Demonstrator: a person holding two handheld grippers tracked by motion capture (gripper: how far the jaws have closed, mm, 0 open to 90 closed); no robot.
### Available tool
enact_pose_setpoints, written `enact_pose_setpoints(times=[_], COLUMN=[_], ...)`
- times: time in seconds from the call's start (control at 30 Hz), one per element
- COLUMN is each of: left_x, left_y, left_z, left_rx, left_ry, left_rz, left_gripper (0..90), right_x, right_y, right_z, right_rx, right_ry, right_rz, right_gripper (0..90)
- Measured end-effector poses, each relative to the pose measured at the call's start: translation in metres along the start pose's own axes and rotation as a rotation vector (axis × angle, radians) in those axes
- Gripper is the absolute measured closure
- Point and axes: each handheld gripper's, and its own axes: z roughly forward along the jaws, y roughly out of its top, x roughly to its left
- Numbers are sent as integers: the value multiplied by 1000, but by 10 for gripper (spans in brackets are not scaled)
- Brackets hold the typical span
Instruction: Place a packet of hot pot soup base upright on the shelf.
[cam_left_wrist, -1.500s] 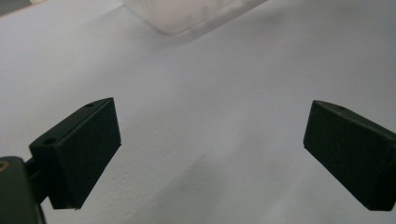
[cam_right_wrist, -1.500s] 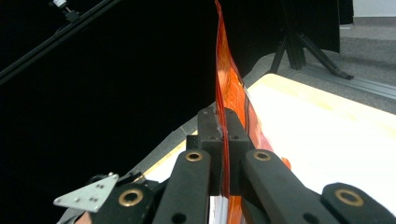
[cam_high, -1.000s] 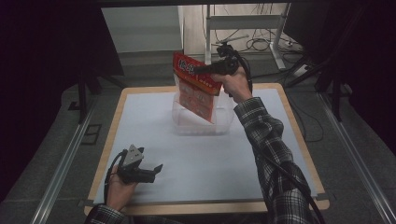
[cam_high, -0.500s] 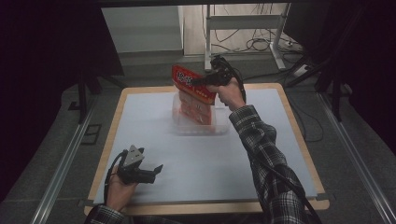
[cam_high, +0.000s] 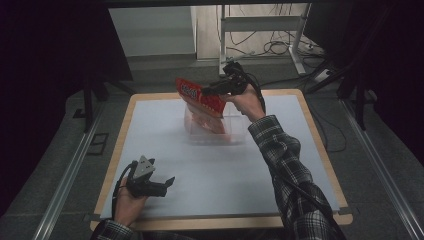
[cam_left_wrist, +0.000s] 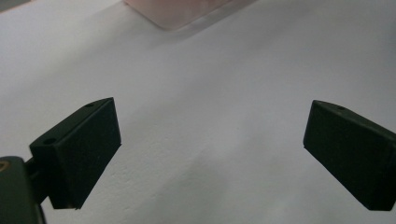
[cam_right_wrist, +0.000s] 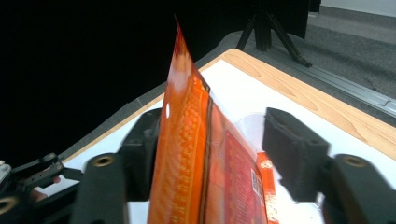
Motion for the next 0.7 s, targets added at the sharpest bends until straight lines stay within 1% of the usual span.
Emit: enact_pose_setpoints(times=[0.1, 0.17, 0.2, 0.3, 0.43, 0.53, 0.57, 0.7], left_x=[0, -1, -1, -1, -1, -1, -1, -1], left_y=[0, 0, 0, 0, 0, 0, 0, 0], left_z=[0, 0, 0, 0, 1, 1, 1, 1], left_rx=[1, 1, 1, 1, 1, 3, 3, 3], left_ry=[1, 0, 0, 2, 2, 3, 3, 1], left_rz=[1, 1, 1, 2, 1, 2, 1, -1], left_gripper=[34, 34, 34, 34, 34, 34, 34, 34], right_x=[5, 7, 8, 10, 10, 10, 11, 12], right_y=[0, -1, -1, -2, -6, -10, -12, -17], right_z=[-2, -5, -7, -12, -20, -25, -27, -33], right_rx=[-1, -8, -13, -15, -27, -22, -19, -22], right_ry=[13, 26, 24, 4, -5, -28, -38, -57], right_rz=[-13, -12, -12, -22, -17, -30, -28, -36], right_gripper=[296, 269, 269, 252, 237, 226, 222, 208])
